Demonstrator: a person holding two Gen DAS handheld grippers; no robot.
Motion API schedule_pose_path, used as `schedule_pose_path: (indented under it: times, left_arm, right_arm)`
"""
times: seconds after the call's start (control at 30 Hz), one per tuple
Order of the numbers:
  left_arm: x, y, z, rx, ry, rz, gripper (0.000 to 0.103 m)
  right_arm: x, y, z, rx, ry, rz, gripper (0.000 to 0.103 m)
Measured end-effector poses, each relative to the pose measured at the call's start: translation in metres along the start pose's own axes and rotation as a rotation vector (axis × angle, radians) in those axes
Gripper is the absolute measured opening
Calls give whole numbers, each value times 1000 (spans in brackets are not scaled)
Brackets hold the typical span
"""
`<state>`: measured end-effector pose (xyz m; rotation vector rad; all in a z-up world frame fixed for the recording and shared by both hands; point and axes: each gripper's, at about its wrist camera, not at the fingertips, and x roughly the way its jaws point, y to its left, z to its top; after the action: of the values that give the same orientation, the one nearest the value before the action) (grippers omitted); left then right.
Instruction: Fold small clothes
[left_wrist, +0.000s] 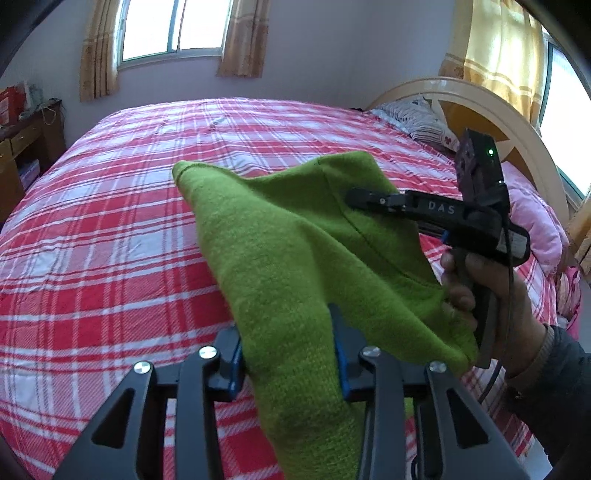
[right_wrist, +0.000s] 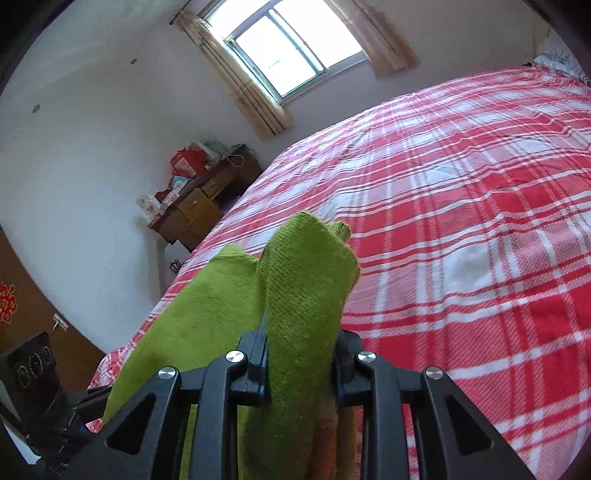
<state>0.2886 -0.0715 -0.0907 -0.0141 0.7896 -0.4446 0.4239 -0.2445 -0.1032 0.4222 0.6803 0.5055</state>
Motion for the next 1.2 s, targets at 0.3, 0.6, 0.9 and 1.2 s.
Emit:
schedule_pose_path:
  times: [0.3,0.6,0.9,1.2]
  left_arm:
    - [-38,20,-24,-20,-53,37,39]
    - [-63,46,-46,-71,-74,83,39]
    - [-87,63,-65,-88,-97,140,39]
    - [-113,88,-85,-129,-128,164,39]
  right_arm:
    - [6,44,-22,-20,7,54,26]
    - [28,90,-38,-62,45,113,26]
    - [52,125,-45,-92,75,161,26]
    - [75,159,-55,-123,111,200,26]
